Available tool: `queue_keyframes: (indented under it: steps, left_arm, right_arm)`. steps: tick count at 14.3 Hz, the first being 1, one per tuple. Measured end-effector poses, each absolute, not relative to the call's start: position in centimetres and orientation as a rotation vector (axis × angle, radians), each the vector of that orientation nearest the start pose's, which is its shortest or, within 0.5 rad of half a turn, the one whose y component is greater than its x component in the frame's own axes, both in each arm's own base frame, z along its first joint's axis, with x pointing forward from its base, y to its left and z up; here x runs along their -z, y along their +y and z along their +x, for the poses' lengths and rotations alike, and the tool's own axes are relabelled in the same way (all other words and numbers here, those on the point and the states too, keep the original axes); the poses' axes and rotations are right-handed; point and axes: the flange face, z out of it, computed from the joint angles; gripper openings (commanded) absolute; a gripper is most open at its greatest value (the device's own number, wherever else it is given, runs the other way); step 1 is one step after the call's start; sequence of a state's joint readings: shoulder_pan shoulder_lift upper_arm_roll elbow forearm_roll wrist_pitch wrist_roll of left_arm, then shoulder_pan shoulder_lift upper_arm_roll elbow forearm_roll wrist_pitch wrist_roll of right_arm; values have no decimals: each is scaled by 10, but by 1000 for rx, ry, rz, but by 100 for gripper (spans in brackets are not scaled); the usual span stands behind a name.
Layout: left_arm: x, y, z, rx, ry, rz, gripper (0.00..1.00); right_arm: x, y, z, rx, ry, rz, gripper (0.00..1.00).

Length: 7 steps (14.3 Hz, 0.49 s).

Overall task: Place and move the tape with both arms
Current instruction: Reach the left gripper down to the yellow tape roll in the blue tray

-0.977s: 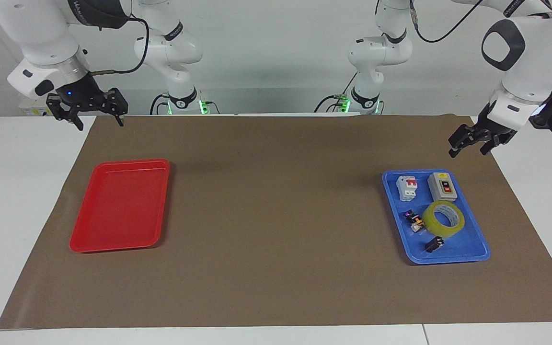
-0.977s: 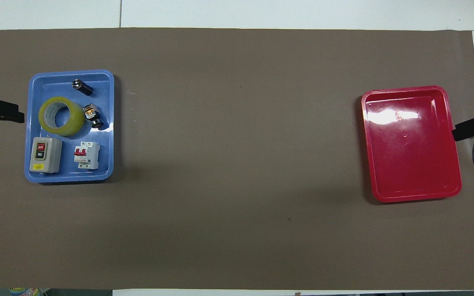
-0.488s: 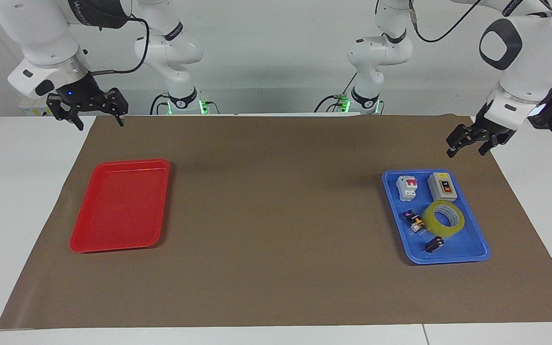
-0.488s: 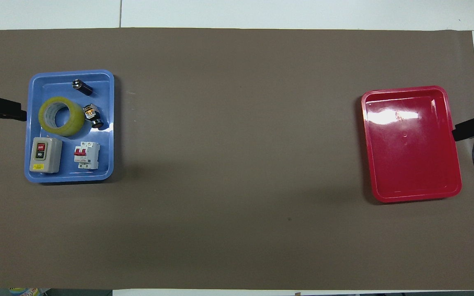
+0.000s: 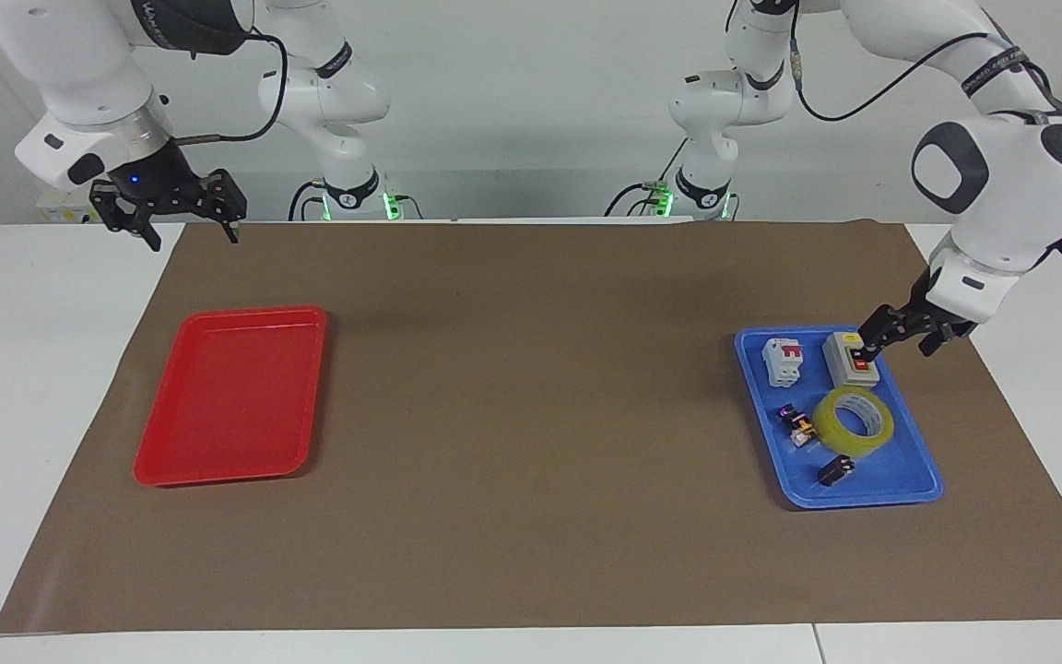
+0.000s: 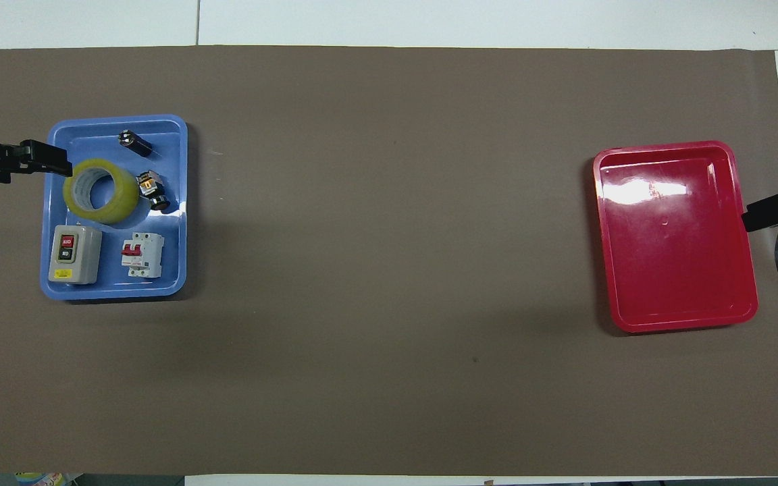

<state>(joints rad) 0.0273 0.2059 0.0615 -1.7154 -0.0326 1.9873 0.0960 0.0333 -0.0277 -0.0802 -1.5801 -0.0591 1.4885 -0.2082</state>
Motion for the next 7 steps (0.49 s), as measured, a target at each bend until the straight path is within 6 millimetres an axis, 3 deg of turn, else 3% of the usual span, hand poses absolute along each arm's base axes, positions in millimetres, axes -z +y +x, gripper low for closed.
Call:
queue_keyframes:
  steps: [4, 7]
  left_arm:
    - [-417, 87, 644, 113, -10, -3140, 100]
    - [-388, 98, 649, 106, 18, -3143, 100]
  right_arm:
    - [-628, -30, 536, -113, -259, -3177, 100]
    - [-628, -30, 536, -113, -260, -3177, 100]
